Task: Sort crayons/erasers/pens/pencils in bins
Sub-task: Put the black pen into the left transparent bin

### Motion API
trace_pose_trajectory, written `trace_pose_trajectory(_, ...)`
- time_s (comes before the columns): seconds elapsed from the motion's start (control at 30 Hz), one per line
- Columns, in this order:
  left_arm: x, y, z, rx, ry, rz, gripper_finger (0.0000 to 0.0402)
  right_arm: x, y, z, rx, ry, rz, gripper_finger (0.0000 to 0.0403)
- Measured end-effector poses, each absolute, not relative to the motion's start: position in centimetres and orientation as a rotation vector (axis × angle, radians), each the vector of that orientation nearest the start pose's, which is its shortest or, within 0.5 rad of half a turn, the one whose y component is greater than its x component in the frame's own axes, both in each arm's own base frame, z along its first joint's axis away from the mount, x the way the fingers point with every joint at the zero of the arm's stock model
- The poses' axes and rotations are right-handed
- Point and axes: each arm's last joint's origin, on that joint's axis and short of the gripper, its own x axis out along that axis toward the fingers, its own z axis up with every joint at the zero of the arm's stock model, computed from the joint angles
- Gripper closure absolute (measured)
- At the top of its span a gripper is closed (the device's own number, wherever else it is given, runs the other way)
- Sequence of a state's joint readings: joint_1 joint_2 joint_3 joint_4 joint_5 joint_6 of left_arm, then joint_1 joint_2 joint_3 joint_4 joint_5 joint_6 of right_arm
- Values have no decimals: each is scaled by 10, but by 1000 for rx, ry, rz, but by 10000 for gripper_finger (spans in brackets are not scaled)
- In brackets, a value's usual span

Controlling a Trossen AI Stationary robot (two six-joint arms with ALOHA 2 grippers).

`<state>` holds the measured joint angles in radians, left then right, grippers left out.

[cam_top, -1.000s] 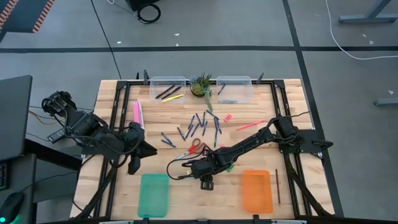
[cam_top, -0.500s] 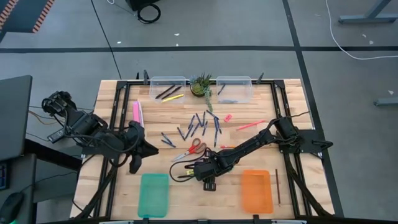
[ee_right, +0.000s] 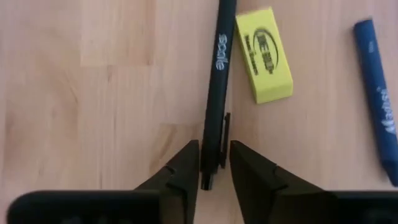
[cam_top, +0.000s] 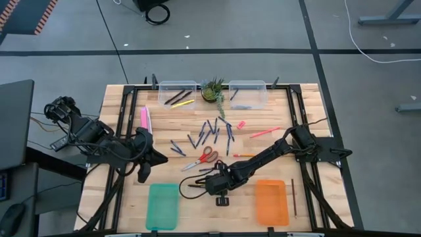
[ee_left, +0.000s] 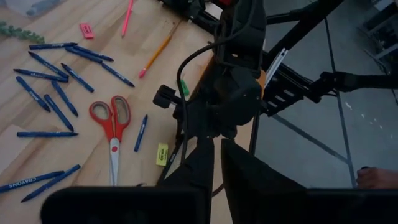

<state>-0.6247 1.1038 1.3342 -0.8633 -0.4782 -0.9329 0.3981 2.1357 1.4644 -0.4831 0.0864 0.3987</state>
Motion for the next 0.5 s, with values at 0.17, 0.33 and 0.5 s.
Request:
trace_pose_trajectory(0.17, 172, -107, 399, -584, 542, 113, 377, 395, 163, 130, 114, 1153, 23, 334)
trace_pose_trajectory(0.33, 172, -107, 399, -586, 540, 111, 384, 394, 163, 129, 101, 1153, 33, 334)
trace_pose_trajectory(0.5, 172, -107, 399, -583, 541, 111, 384, 395, 162, 133, 104, 1150, 37, 343)
